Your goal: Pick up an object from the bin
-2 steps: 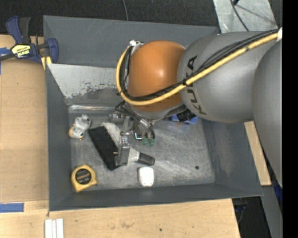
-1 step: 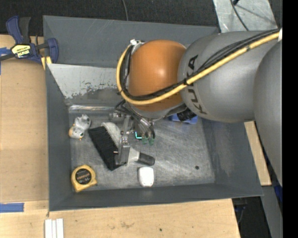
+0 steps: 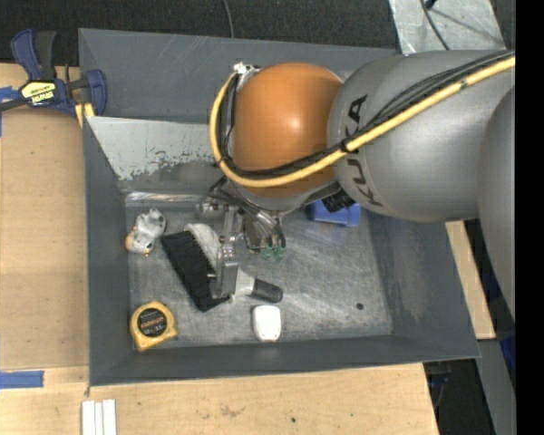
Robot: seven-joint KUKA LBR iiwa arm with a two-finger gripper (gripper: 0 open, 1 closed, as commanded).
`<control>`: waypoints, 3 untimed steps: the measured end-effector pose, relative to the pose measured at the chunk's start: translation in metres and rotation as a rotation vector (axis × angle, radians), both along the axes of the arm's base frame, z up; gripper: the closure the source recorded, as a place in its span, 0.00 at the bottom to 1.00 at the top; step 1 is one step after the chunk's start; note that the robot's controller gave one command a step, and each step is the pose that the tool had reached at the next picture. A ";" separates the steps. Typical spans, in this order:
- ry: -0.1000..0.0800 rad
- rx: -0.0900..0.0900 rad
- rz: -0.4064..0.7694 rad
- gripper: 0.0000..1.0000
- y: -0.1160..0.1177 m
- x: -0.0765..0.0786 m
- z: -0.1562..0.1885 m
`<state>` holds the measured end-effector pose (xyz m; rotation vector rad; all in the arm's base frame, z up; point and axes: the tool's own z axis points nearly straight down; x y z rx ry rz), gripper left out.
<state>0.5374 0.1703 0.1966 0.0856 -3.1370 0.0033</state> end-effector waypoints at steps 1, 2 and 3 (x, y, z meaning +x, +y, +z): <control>-0.017 0.006 0.116 0.00 -0.009 -0.012 0.004; -0.010 0.004 0.127 0.00 -0.020 -0.016 -0.064; -0.016 0.013 0.164 0.00 -0.029 -0.010 -0.112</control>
Offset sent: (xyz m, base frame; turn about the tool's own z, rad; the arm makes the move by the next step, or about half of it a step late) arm -0.0194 -0.0249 -0.1243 -0.0999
